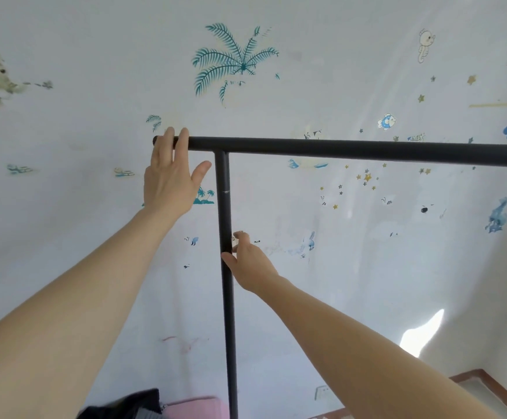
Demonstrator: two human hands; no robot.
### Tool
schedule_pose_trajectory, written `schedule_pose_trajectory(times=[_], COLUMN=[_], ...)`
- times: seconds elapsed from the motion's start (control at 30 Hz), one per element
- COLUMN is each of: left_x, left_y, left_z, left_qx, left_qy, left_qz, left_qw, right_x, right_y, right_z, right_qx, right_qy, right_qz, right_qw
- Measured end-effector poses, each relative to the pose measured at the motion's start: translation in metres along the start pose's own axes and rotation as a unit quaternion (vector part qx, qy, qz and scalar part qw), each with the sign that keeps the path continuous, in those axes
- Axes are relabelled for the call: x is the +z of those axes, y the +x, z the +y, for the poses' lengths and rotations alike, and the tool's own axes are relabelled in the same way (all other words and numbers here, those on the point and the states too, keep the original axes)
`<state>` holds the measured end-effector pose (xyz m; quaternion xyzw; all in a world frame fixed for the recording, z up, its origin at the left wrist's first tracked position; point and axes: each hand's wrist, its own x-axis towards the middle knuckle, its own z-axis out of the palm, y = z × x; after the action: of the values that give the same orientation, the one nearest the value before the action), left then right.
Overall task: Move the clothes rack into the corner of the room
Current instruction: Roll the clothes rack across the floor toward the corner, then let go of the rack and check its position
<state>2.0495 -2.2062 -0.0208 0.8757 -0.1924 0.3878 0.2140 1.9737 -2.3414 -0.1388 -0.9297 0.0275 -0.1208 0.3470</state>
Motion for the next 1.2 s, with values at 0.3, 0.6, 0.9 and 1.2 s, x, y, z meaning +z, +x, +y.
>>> schedule_pose_trajectory(times=[0.3,0.6,0.9,1.2], left_x=[0.000,0.004,-0.003,-0.030], left_y=[-0.071,-0.139,-0.229,-0.317], left_z=[0.040,0.123,0.262,0.384], left_qx=[0.061,0.106,0.103,0.172], left_qy=[-0.032,-0.065,-0.173,-0.240], left_qz=[0.091,0.019,-0.050,-0.101], left_qw=[0.993,0.992,0.978,0.950], right_x=[-0.021,-0.080,-0.161,-0.229], right_y=[-0.052,-0.165,-0.313,-0.463], right_z=[0.046,0.103,0.165,0.211], right_qx=[0.061,0.074,0.130,0.184], right_qy=[0.065,0.026,-0.026,-0.057], right_qz=[0.052,0.107,0.169,0.236], right_qw=[0.995,0.991,0.977,0.953])
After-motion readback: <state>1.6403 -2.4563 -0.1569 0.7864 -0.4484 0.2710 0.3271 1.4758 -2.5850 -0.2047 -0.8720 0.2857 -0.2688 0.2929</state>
